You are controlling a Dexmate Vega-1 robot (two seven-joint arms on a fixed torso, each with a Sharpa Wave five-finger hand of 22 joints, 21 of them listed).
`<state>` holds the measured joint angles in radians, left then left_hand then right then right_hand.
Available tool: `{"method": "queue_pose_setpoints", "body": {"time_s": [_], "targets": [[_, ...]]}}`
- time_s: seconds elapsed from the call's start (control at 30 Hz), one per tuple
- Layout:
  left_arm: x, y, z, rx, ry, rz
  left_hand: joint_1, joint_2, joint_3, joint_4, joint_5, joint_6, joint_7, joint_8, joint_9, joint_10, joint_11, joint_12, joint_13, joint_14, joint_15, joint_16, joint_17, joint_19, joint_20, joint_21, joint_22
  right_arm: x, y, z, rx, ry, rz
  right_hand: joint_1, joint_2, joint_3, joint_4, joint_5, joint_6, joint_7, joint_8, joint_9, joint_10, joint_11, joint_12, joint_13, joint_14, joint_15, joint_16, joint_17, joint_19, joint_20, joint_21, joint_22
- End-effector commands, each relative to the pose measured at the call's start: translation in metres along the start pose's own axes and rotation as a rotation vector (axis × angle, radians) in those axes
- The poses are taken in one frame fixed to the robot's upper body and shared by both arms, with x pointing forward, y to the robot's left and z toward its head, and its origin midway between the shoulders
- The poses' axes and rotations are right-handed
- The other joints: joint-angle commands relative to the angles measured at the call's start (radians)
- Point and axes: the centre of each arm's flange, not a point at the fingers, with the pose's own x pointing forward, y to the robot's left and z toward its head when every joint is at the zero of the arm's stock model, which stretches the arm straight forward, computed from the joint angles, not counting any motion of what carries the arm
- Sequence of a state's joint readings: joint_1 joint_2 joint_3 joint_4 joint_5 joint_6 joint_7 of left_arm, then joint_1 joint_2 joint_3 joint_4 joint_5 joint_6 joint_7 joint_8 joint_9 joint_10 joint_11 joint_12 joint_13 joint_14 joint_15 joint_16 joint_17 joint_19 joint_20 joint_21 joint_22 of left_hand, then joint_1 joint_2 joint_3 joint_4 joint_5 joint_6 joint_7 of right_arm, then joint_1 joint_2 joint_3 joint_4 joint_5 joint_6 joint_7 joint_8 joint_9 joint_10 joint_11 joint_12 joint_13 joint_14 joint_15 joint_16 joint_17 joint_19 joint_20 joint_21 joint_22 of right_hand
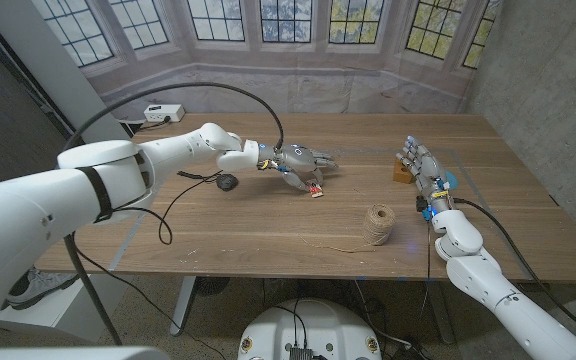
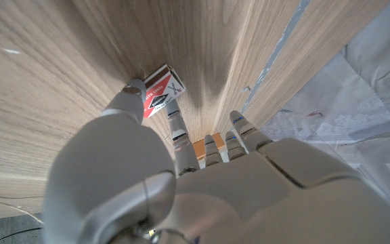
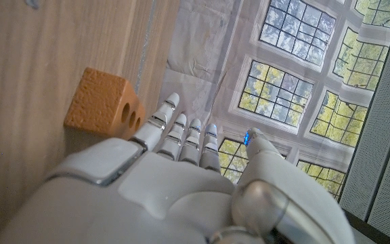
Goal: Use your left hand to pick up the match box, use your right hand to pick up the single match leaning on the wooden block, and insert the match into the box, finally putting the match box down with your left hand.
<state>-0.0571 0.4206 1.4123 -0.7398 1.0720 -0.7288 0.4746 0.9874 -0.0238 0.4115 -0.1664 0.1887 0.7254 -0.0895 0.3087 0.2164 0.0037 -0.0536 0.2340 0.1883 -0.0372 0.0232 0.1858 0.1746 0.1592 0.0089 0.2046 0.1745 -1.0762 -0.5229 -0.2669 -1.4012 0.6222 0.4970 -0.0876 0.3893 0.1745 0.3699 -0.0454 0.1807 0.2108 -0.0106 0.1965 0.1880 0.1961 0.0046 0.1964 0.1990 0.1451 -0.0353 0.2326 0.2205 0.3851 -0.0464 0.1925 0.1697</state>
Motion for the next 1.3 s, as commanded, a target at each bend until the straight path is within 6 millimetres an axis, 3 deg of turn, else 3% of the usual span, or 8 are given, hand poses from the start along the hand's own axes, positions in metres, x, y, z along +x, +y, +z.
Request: {"method": "queue_pose_setpoints", "body": {"time_s": [0.03,1.3], "targets": [[0.000,0.003,0.001,0.003,-0.003,0.015,0.013,-0.002,-0.004,0.002,-0.001,0.012,-0.001,0.011,0.004,0.010,-0.005,0.001,0.004,0.002,-0.002,0.006,0.001,0.007,0.000,0.006,0.003,-0.001,0.004,0.001,-0.005,0.006,0.007,-0.005,0.000,0.002,-0.006,-0.001,0.009,0.002,0.002,0.004,0.008,0.001,0.005,0.000,0.007,-0.012,0.005,0.003,0.009,-0.007,0.003,0.002],[-0.001,0.016,0.005,0.002,0.014,0.054,0.027,-0.001,-0.013,0.006,-0.001,0.020,0.006,0.024,0.016,0.019,-0.008,-0.006,0.004,0.007,-0.004,0.002,0.002,0.012,-0.001,0.003,0.003,-0.002,0.010,0.006,-0.018,0.021,0.035,-0.007,0.001,0.004,-0.006,-0.001,0.010,0.002,0.002,0.004,0.008,0.003,0.004,0.000,0.007,-0.012,0.004,0.003,0.009,-0.006,0.003,0.002]]}}
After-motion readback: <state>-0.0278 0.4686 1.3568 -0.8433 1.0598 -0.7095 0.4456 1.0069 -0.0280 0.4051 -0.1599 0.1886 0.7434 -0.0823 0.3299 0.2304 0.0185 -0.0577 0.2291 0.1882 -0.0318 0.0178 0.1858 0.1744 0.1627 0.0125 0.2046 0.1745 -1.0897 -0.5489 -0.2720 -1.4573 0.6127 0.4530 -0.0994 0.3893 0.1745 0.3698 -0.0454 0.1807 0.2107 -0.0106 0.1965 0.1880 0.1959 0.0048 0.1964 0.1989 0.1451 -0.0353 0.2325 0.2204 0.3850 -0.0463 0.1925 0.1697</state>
